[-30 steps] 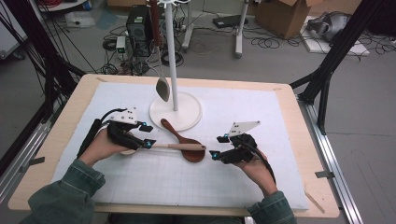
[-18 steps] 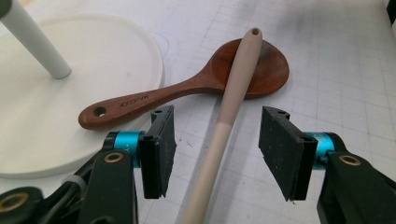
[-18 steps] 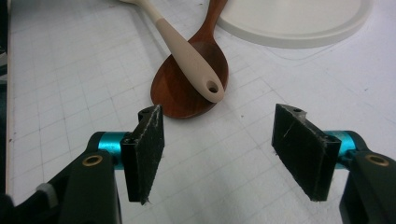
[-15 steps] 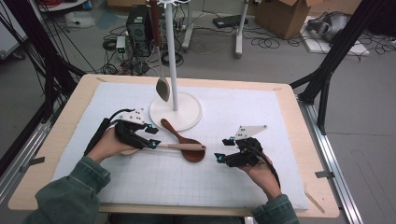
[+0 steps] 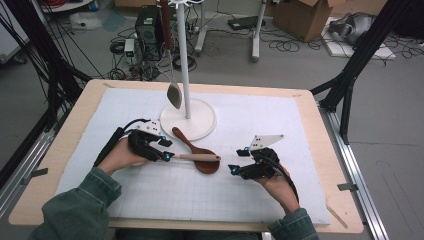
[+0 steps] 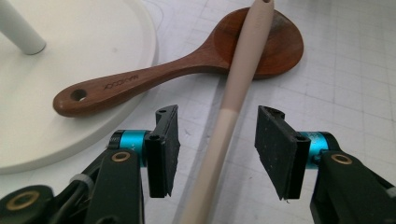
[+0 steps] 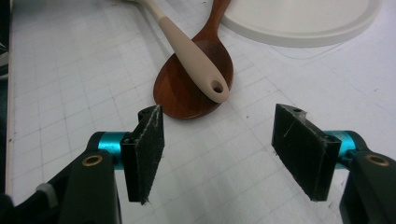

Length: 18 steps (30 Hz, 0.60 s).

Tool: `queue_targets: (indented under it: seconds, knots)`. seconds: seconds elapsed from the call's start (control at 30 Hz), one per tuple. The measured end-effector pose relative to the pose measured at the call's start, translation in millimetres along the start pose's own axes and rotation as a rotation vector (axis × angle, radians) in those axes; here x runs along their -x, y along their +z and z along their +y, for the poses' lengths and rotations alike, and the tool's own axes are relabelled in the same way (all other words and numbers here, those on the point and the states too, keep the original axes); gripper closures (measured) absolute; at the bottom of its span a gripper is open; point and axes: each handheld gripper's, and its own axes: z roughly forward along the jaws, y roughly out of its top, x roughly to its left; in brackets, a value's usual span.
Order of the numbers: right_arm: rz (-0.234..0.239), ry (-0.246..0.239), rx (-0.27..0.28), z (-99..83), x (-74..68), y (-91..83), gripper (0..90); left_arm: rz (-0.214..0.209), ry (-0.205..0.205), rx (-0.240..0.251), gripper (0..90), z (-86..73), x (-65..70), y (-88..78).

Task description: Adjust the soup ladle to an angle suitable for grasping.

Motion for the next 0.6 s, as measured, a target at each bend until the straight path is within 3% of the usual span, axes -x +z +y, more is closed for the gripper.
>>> queue_targets:
  seconds: [0.27,0.6]
  knots:
    - [0.005,0.004,-0.006,-1.5,-2.1,0.9,34.1,-0.001,0.018,0.016,49.8,9.9,10.3,1.1]
    - [0.006,0.001,0.006,-8.9,-3.8,-1.7,34.1,-0.002,0.041,-0.04,51.3,16.4,17.7,22.8]
